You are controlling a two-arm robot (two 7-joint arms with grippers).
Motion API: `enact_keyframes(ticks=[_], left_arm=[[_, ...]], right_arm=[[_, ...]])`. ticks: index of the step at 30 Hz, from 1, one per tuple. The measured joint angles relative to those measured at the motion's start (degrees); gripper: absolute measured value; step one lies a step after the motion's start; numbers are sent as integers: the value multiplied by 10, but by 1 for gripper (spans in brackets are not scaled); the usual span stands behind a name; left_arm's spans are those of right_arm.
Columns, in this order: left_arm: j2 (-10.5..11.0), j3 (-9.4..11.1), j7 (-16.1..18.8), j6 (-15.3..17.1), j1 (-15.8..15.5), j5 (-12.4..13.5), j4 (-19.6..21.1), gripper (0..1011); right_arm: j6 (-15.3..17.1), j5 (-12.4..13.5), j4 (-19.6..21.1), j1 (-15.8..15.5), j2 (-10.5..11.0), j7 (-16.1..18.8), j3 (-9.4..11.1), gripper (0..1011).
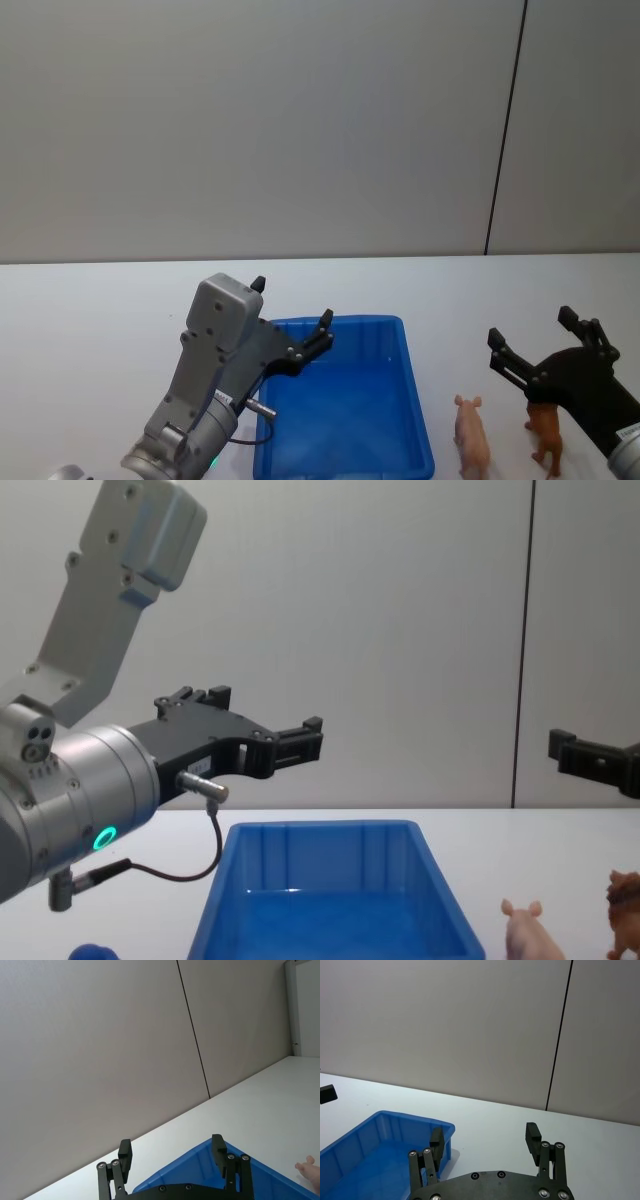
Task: Pick up the two dolls from the table and place them into the box.
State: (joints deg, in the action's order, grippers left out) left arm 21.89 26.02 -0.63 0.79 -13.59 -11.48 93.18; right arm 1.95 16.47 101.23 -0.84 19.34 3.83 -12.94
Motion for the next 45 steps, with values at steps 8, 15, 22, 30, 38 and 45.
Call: enact_keyframes(ticks=[8,15,22,30,38,45], left_arm=[[0,0,0,0,0,0,0,1002],[0,0,0,0,0,0,0,1002],[0,0,0,0,0,0,0,1002],[0,0,0,0,0,0,0,1001],[0,0,0,0,0,0,0,1002],[0,0,0,0,0,0,0,1002]], right_arm=[[0,0,0,0,0,0,0,1001],[0,0,0,0,0,0,0,1001],[0,0,0,0,0,0,0,1001],[9,5,-2,1,3,6,4,1001],[42,20,-7,-1,15,14,13,1001],[73,33,-12,-10,26,14,22,1001]])
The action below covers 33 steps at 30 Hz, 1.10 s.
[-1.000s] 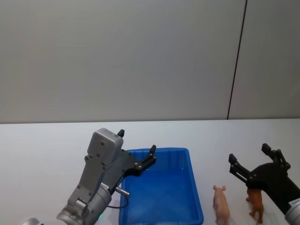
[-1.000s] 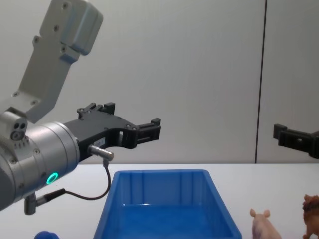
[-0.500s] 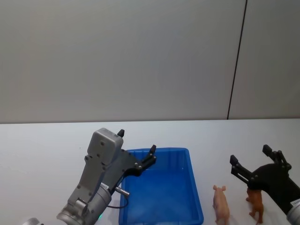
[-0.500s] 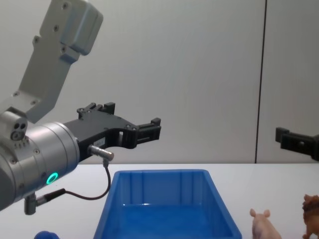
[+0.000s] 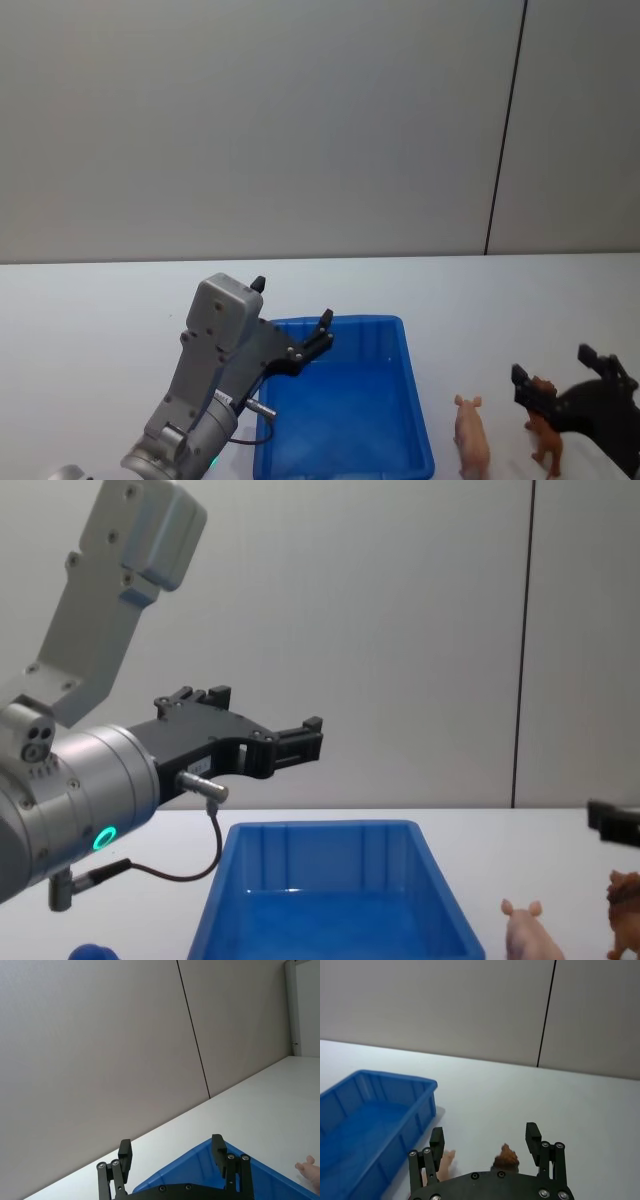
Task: Pick up the two dolls from the table and place them into the box.
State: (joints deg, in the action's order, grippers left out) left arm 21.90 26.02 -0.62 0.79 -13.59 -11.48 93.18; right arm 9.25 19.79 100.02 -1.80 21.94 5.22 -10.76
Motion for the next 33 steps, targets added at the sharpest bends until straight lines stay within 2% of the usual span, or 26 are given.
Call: enact_keyframes(ticks=[12,29,33], left_arm=[[0,0,0,0,0,0,0,1001],[0,0,0,0,0,0,0,1002],[0,0,0,0,0,0,0,1002]], right_arm=[[51,9,-17,-8,7,-5,5,1001],[103,12,-65,11,-16,-1,-7,998],[112,15,-73,16,-21,0,-9,924]])
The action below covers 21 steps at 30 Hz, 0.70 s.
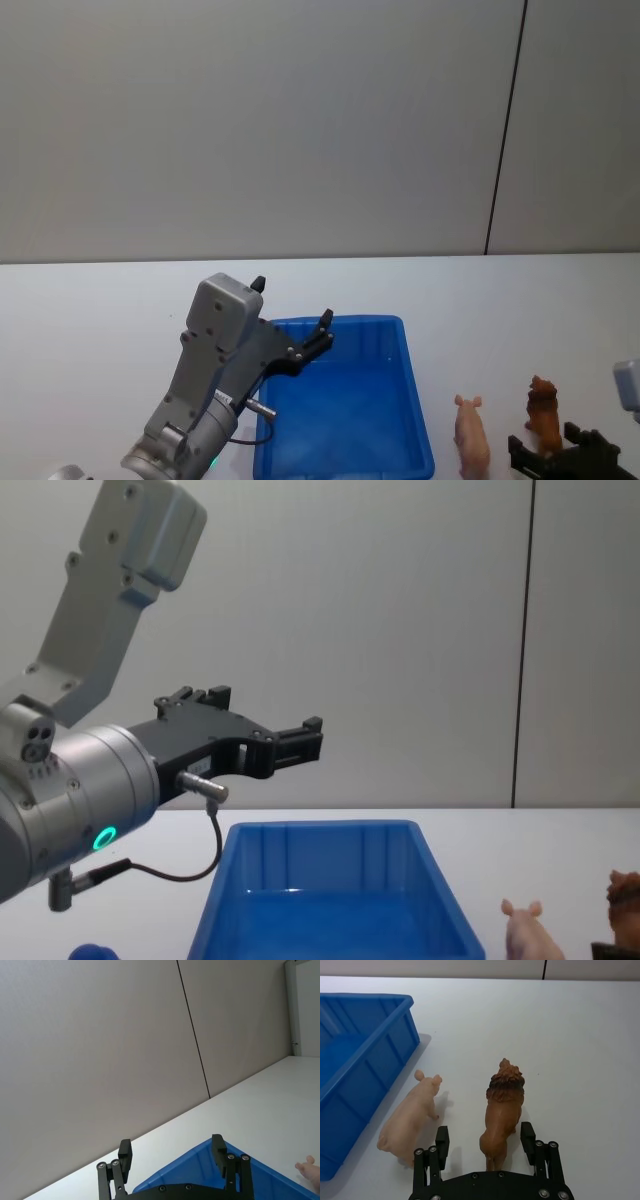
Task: Pick up the two dolls from the table and place them into the box.
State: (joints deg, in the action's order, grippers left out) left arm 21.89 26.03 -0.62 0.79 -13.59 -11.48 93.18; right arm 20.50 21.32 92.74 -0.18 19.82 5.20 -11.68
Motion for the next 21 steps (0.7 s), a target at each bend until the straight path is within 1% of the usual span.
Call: enact_keyframes(ticks=[1,2,3,4,5,7,8,10,11,12,13,16,18,19,20,21], left_arm=[[0,0,0,0,0,0,0,1002],[0,0,0,0,0,0,0,1002],[0,0,0,0,0,0,0,1002],[0,0,0,0,0,0,0,1002],[0,0,0,0,0,0,0,1002],[0,0,0,0,0,0,0,1002],[0,0,0,0,0,0,0,1002],[0,0,0,0,0,0,0,1001],[0,0,0,0,0,0,0,1002],[0,0,0,0,0,0,0,1002],[0,0,0,0,0,0,0,1002],[0,0,0,0,0,0,0,1002],[0,0,0,0,0,0,0,1002],[0,0,0,0,0,0,0,1002],[0,0,0,0,0,0,0,1002],[0,0,0,0,0,0,0,1002]], right_arm=[[4,2,-3,2,-2,0,-1,910],[6,2,-4,3,-3,0,-1,861],[7,3,-6,4,-4,-1,-1,845],[10,4,-8,5,-6,-2,-2,791],[11,4,-9,6,-7,-3,-2,791],[12,4,-11,7,-8,-5,-3,736],[12,4,-13,8,-10,-7,-3,681],[12,4,-14,8,-11,-10,-3,643],[12,2,-15,9,-12,-12,-4,599],[11,2,-15,9,-13,-13,-4,599],[10,0,-15,9,-13,-15,-4,541],[3,-6,-15,9,-14,-20,-5,445],[-3,-12,-14,9,-15,-23,-5,389],[-3,-12,-14,9,-15,-23,-5,389],[-8,-16,-11,9,-15,-25,-6,320],[-11,-19,-10,9,-16,-25,-6,298]])
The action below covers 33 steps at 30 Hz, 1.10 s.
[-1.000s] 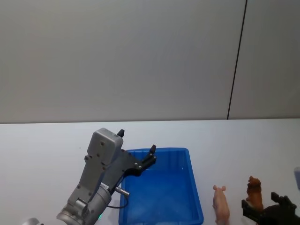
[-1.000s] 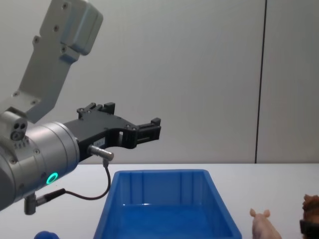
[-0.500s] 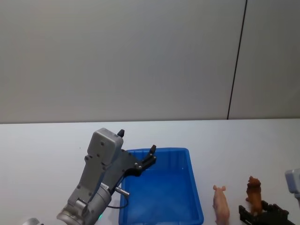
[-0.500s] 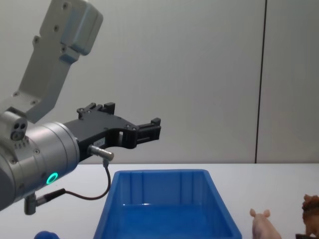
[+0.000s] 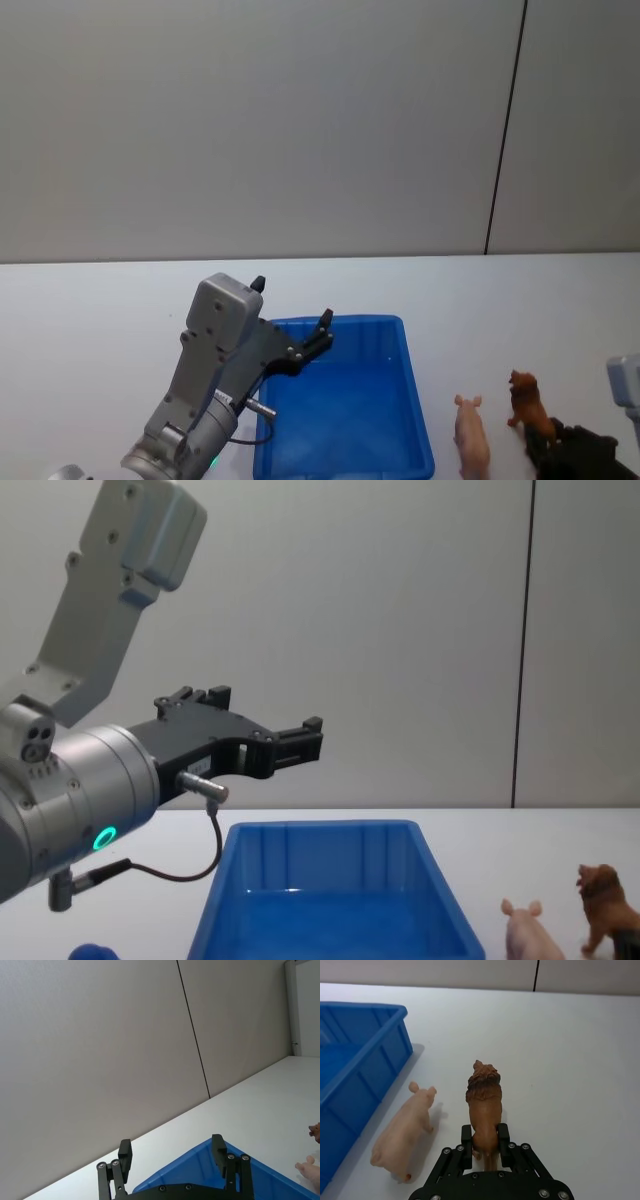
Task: Pick up the two dolls from the table and place them into the box.
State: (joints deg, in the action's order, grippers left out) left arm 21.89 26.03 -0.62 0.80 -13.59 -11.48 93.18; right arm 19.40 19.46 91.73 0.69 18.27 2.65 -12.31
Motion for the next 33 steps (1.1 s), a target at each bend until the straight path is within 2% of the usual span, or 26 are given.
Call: enact_keyframes(ticks=[9,18,25,33], left_arm=[[0,0,0,0,0,0,0,1002],[0,0,0,0,0,0,0,1001],[0,0,0,0,0,0,0,1002],[0,0,0,0,0,0,0,1002]], right_arm=[[-33,-34,23,2,-2,6,-5,284],[-48,-59,48,21,-8,45,-11,284],[-32,-62,57,45,-20,88,-17,284],[15,-56,44,84,-45,138,-30,284]])
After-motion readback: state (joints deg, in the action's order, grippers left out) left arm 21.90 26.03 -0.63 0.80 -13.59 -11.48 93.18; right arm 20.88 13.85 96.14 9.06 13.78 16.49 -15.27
